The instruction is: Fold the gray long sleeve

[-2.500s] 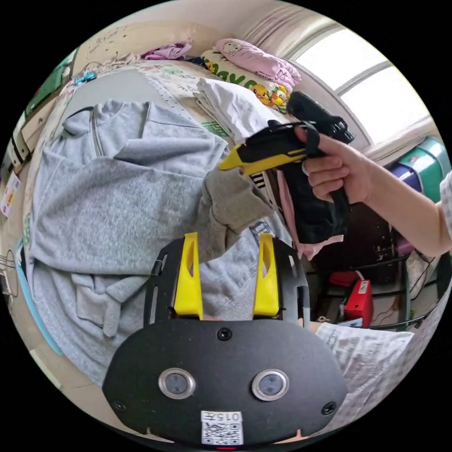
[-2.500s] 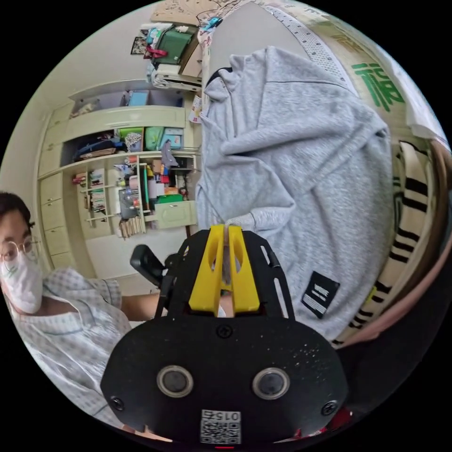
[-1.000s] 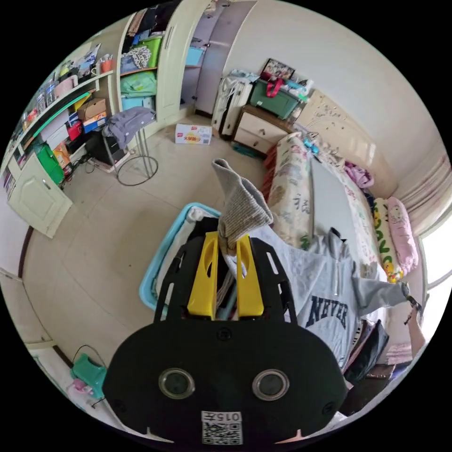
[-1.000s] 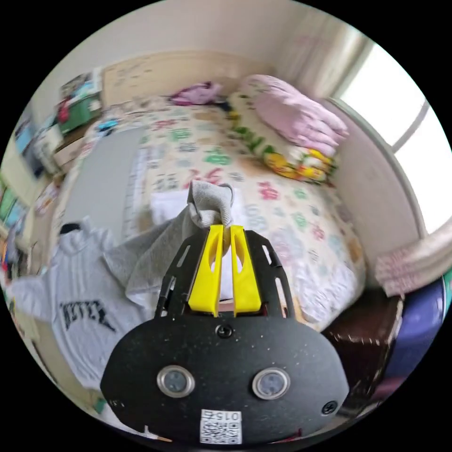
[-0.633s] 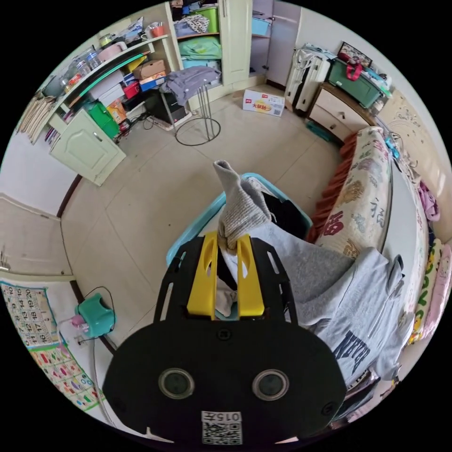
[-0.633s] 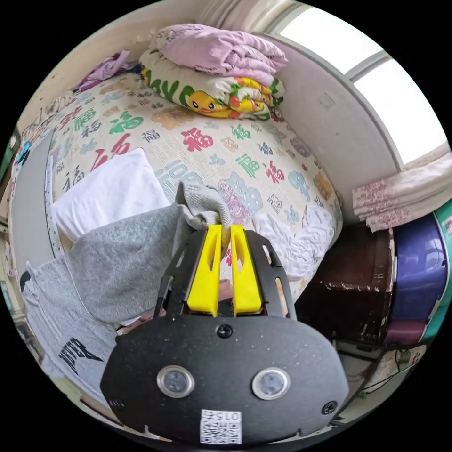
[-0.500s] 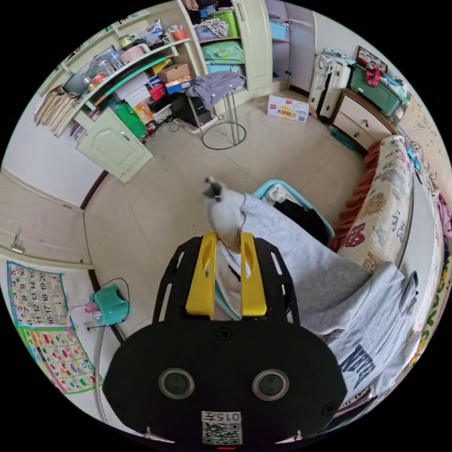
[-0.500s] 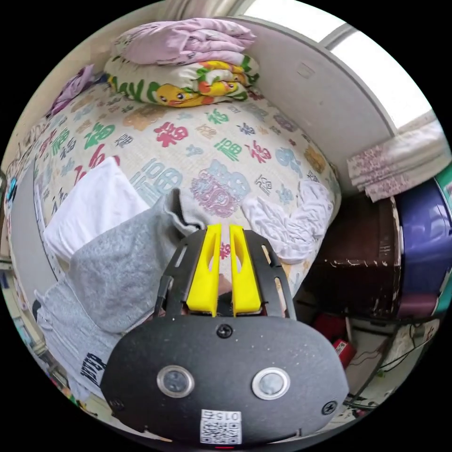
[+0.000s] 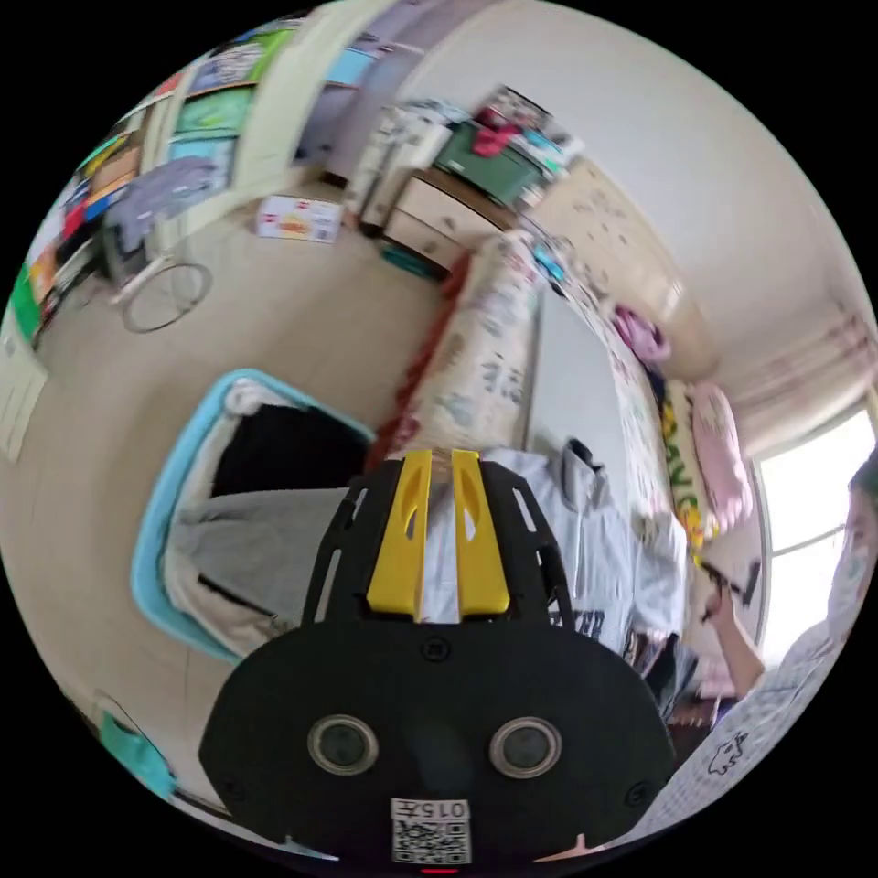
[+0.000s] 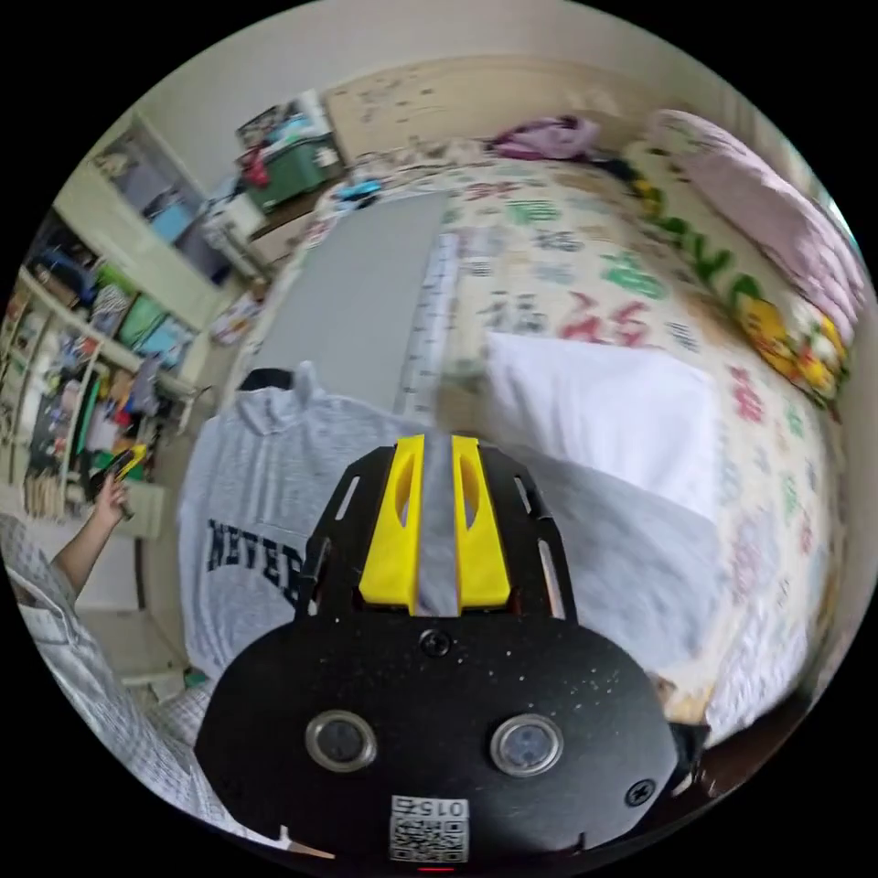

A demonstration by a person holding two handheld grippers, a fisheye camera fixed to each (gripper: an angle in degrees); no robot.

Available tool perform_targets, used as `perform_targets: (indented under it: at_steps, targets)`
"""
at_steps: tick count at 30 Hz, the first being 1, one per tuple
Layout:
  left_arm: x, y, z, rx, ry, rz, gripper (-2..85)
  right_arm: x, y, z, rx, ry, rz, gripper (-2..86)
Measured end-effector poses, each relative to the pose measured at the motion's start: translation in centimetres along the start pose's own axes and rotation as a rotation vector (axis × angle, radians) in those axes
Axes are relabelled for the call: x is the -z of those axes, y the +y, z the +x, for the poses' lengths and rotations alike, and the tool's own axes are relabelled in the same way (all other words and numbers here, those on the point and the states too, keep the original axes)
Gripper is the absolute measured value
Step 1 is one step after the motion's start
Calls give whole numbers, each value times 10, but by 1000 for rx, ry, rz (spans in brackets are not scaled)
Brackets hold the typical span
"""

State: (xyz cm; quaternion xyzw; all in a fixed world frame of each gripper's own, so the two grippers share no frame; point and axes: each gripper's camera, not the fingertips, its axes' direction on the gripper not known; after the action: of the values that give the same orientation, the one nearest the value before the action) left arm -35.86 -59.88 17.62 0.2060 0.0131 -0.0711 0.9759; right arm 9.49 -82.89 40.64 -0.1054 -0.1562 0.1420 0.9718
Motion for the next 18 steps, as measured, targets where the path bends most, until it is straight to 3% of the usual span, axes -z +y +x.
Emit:
perform_targets:
  at_steps: [3,7,9,12,18]
  targets:
    - [-70,-41,65,-308,-22,-116,77,-63,-45,-55,187,-82,-64,69]
    - [-131,-71,124,-509,88,-228,80,-121,-75,-96,301,-42,-162,71]
    - [-162,-78,150,-610,58,-274,70,-151,-79,-104,323,-43,-231,45]
    - [-186,-88,154,-597,-44,-269,33,-181,-76,-101,318,76,-304,1]
    - [-206,-91,151,-580,-128,-213,-6,-181,-65,-85,292,186,-172,-9]
